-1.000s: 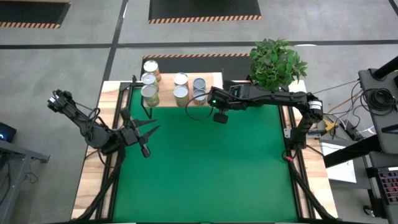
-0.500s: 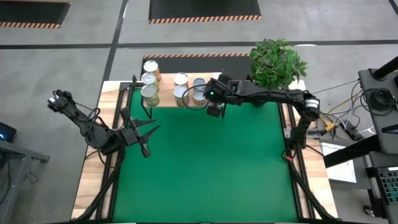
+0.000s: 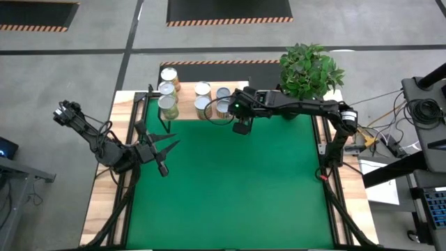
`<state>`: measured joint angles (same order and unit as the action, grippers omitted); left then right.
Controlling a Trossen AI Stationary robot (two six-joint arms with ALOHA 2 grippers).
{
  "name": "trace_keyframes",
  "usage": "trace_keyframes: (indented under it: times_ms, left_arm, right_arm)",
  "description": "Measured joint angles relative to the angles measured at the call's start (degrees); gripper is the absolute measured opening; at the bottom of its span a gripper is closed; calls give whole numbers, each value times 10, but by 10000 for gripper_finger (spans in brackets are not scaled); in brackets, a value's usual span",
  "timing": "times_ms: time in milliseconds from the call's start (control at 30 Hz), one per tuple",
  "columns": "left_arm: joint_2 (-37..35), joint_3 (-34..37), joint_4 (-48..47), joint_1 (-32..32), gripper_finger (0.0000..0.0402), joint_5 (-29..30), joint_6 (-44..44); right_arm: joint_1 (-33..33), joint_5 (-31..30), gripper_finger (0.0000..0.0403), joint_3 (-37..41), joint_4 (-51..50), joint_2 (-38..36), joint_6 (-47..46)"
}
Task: Pick and place cans onto a shelf
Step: Adjust the mushroom can on the shelf
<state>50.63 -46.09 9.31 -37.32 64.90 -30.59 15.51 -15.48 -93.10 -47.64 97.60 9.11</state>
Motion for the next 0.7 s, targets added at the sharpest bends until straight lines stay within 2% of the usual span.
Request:
trace_keyframes:
  times_ms: [400, 700]
  left_arm:
    - [0, 0, 0, 0, 81, 0, 0]
    - [0, 0, 0, 0, 81, 0, 0]
  right_arm:
    - [-6, -23, 13, 0, -1, -6, 15]
    - [-32, -5, 13, 0, -29, -34, -4]
